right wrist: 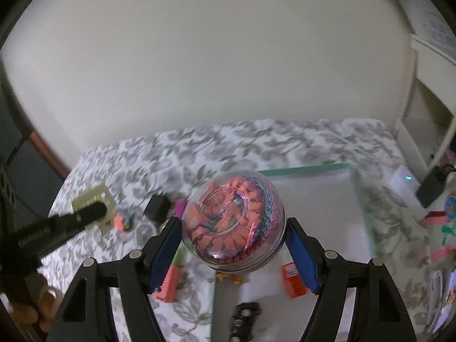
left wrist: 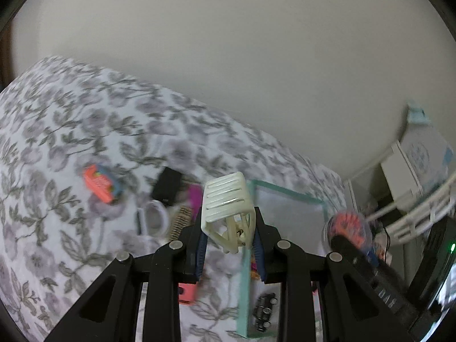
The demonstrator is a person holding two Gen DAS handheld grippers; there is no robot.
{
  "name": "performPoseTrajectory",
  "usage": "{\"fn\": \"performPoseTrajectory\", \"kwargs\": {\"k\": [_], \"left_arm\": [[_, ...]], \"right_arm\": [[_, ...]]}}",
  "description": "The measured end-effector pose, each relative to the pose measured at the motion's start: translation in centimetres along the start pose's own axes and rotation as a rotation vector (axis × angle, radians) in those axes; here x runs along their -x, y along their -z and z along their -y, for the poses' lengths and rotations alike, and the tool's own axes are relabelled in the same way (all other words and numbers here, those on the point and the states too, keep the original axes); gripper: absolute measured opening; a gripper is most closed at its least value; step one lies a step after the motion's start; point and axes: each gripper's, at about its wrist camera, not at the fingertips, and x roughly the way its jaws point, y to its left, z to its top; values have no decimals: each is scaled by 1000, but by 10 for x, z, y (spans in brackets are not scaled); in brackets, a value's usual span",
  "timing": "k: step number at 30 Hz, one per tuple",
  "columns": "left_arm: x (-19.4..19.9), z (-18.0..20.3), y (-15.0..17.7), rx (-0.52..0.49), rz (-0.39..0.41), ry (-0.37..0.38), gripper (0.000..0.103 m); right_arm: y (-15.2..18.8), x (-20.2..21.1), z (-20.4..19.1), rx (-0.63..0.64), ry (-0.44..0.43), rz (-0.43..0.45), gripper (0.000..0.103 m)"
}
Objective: Organize rigid objects
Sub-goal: 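Carry the cream cage and coil container over the tray with both tools, then lower and open both tools to drop the cage and container into the tray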
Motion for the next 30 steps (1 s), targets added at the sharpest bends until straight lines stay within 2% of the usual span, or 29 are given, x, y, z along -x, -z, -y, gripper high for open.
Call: {"fn": "performPoseTrajectory", "kwargs": {"k": [9, 14, 23, 30], "left_arm": [[-32, 64, 30, -172, -59, 25, 29], [-50, 81, 44, -229, -101, 61, 29], [-90, 99, 66, -326, -150, 33, 30], [-117, 106, 90, -396, -197, -29, 30]], "right_arm": [[-2, 16, 63, -115, 75, 26, 76], [1, 16, 91, -147, 118, 35, 76], [17, -25, 115, -159, 157, -17, 76], [32, -53, 114, -136, 181, -39, 76]]}}
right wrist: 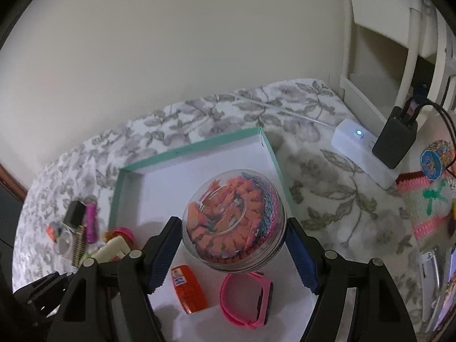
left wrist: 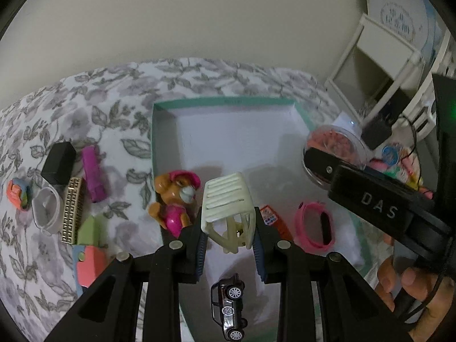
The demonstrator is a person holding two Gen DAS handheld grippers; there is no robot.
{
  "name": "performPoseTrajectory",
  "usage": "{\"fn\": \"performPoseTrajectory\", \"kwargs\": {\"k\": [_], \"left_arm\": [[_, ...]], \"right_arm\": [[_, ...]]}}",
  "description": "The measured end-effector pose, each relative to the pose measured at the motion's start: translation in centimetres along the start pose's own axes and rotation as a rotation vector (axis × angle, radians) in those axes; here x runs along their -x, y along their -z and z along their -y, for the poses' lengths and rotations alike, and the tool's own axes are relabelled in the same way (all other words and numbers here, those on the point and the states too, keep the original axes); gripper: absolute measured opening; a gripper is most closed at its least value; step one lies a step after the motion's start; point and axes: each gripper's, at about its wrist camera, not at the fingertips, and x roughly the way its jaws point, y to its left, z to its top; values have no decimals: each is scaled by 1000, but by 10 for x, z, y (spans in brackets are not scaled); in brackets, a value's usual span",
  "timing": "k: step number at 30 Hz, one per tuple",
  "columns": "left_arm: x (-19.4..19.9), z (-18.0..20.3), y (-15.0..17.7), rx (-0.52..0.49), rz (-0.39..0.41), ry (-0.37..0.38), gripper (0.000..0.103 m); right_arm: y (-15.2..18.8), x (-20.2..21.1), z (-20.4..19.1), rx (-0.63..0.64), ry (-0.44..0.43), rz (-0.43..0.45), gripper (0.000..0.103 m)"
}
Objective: Organize rigid objects
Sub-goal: 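Lower and open both tools to drop the cage and container into the tray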
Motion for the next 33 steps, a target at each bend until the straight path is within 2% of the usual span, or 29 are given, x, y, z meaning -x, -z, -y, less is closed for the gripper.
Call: {"fn": "performPoseTrajectory", "kwargs": {"k": [6, 18, 33], "left_arm": [[-9, 10, 7, -48, -9, -29, 30], [-32, 11, 19, -71, -76, -72, 29], [-33, 12, 18, -73, -95, -73, 30]], "right_arm": [[7, -13, 4, -13, 6, -23, 76], [19, -33, 5, -11, 26, -79, 76], [19, -34, 6, -20, 26, -85, 77]]}}
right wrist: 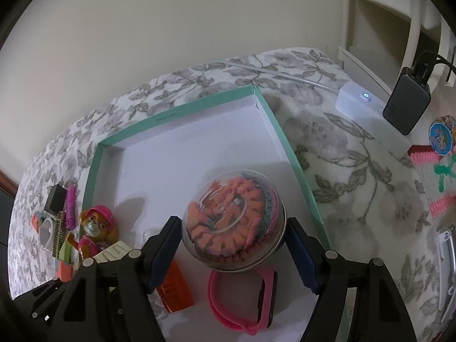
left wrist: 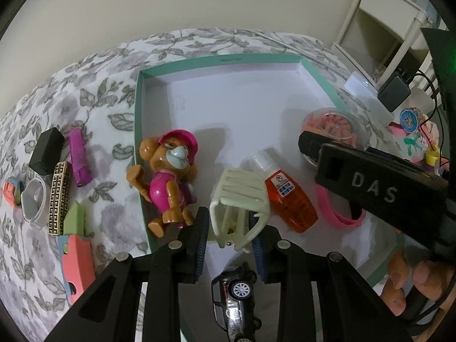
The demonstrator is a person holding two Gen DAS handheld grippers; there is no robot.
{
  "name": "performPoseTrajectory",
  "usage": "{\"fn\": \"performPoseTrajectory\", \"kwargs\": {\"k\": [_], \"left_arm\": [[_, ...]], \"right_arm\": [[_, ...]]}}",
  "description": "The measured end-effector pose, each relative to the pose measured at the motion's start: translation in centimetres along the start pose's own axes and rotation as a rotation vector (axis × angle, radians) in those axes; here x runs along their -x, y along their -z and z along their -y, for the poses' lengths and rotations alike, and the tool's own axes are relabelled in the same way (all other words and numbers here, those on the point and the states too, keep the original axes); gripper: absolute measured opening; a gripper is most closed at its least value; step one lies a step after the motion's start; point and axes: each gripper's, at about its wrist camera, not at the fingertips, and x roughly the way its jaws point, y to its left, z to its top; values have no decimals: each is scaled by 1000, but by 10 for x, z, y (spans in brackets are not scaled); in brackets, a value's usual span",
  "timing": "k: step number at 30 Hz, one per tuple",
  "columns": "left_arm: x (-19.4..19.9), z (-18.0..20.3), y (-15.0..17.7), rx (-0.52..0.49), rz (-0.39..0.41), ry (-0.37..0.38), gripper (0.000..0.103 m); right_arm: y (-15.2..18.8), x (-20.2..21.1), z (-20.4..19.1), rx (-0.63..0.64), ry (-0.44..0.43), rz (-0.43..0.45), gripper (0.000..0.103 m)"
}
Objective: Organize rigid objects
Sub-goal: 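Lower and open both tools to drop the cage and container into the tray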
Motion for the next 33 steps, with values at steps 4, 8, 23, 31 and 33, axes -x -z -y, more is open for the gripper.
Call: {"fn": "performPoseTrajectory", "kwargs": {"k": [4, 8, 23, 31, 33], "left_arm": [[8, 3, -4, -11, 14, 7, 39], [18, 6, -7, -20, 31, 15, 44], [70, -24, -26, 87, 129, 36, 44], [91, -58, -27, 186, 170, -49, 64], [93, -66, -25, 205, 176, -79, 65]], "right_arm": [[-1, -1, -2, 11, 17, -10, 77], [-3, 2, -1, 13, 36, -5, 82], [-31, 59, -16, 22, 27, 68, 82], [-36, 76, -31, 53, 41, 54, 83], [-36, 80, -36, 67, 37, 62, 88]]}}
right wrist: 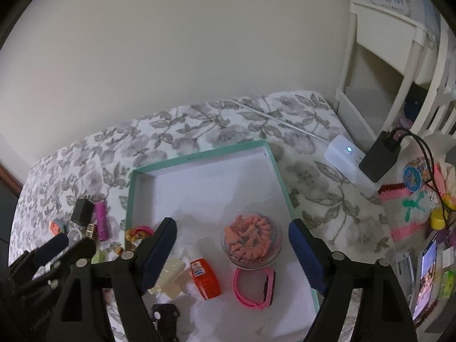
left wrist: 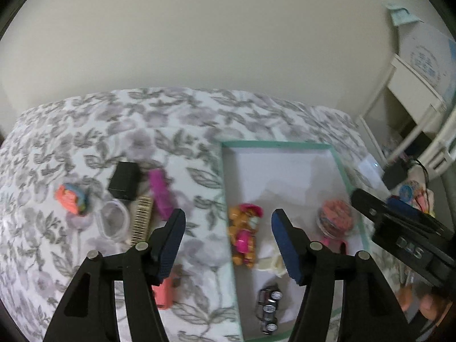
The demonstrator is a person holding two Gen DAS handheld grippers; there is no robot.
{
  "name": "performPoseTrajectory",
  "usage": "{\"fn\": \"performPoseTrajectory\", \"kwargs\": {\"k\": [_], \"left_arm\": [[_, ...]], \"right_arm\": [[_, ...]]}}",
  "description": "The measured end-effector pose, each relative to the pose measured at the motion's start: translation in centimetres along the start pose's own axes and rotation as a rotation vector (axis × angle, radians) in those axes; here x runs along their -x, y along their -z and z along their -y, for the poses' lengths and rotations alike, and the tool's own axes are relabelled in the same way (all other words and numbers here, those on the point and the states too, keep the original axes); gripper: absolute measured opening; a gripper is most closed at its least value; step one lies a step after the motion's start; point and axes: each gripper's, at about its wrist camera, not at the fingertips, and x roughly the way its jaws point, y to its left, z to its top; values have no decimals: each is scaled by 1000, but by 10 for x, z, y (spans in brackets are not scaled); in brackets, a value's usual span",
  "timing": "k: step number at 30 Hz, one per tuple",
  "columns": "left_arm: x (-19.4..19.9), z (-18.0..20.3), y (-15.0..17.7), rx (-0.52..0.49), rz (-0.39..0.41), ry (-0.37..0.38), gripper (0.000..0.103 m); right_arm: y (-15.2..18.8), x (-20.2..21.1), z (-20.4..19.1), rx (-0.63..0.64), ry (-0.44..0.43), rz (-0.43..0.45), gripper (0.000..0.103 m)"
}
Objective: Organize rigid objects
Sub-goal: 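Lower and open both tools to drop the cage and container into the tray, then move the left tool to the white smartwatch while the right tool approaches the orange-blue fidget block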
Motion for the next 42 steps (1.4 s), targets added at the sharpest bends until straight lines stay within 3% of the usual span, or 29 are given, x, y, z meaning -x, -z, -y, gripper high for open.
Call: {"fn": "performPoseTrajectory", "kwargs": {"k": [2, 6, 11, 12, 13, 14, 31, 42], "left_arm": [[0, -7, 0, 24, 8, -19, 67], [-4, -20, 1, 70, 8, -51, 79], [-7, -27, 2, 90, 8, -81, 80], [-7, -28, 2, 94, 16, -93, 84], [-8, -30, 2, 99, 22, -107, 96], [-8, -31, 2, 104, 29, -117, 100], [0, -50, -2, 119, 13, -109, 100], [37, -115, -6, 177, 18, -169, 100]], "right_arm": [[0, 3, -5, 20, -3, 16, 101], [1, 3, -10, 41, -4, 17, 101], [2, 0, -13, 56, 4, 12, 103], [3, 0, -13, 58, 4, 14, 103], [3, 0, -13, 59, 4, 15, 103], [3, 0, -13, 61, 4, 17, 103], [3, 2, -26, 106, 10, 18, 103], [7, 23, -87, 184, -124, 71, 103]]}}
